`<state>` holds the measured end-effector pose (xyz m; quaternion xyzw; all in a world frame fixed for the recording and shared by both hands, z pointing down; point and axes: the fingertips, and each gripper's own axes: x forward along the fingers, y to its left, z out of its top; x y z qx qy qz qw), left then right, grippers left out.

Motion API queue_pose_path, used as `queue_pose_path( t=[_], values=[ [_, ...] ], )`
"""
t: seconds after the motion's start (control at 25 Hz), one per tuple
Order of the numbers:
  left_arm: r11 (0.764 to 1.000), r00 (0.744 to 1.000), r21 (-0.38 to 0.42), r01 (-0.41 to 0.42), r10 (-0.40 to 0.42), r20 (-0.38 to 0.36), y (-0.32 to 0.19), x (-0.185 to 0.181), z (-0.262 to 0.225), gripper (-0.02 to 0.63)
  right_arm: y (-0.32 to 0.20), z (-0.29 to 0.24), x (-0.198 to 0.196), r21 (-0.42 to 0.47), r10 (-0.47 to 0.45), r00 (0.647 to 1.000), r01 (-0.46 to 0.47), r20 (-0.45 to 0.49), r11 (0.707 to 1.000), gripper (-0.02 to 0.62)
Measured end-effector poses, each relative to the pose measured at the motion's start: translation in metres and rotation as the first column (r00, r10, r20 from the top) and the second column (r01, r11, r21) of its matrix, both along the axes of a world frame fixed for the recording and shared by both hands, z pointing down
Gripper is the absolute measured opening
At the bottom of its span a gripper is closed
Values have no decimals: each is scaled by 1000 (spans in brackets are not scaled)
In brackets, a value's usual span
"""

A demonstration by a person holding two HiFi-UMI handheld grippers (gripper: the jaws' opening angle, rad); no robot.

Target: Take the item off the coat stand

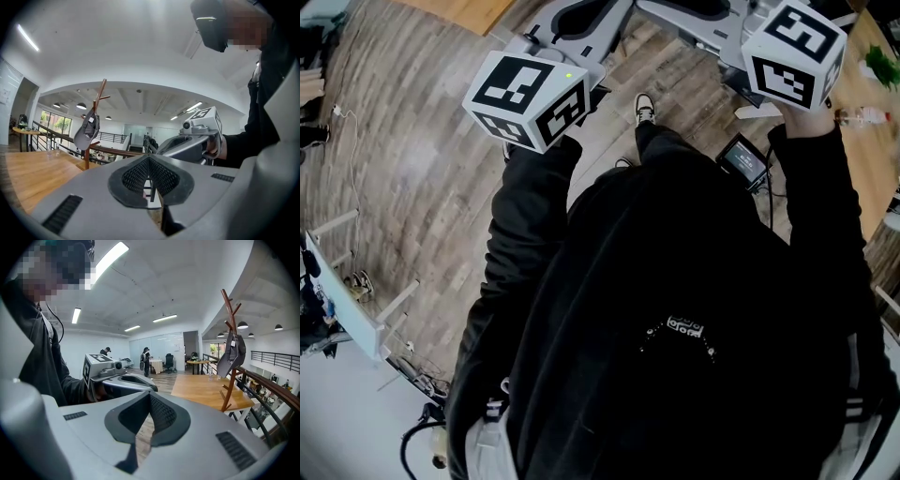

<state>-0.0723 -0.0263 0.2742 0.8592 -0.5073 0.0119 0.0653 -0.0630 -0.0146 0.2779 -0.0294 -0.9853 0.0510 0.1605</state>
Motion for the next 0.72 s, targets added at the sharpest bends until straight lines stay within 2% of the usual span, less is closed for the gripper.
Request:
queue_pose_path(
  t=[0.2, 0.4, 0.56, 0.72],
  values=[
    [1000, 1000, -8, 20, -20, 16, -44, -31, -19, 6, -44, -19, -31, -12, -35, 999, 35, 6, 999, 17],
    [1000, 999, -13, 25, -25, 37, -71, -40, -21, 6, -71, -21, -41, -16, -50, 999, 50, 14, 999, 17],
    [999, 998, -10, 48, -47, 46, -132, -50, -24, 6, -130, -29, -53, -27, -48, 998, 49, 33, 998, 17],
    [998, 997, -8, 68, -67, 44, -171, -52, -30, 6, -171, -36, -54, -31, -71, 997, 72, 42, 997, 17]
  ],
)
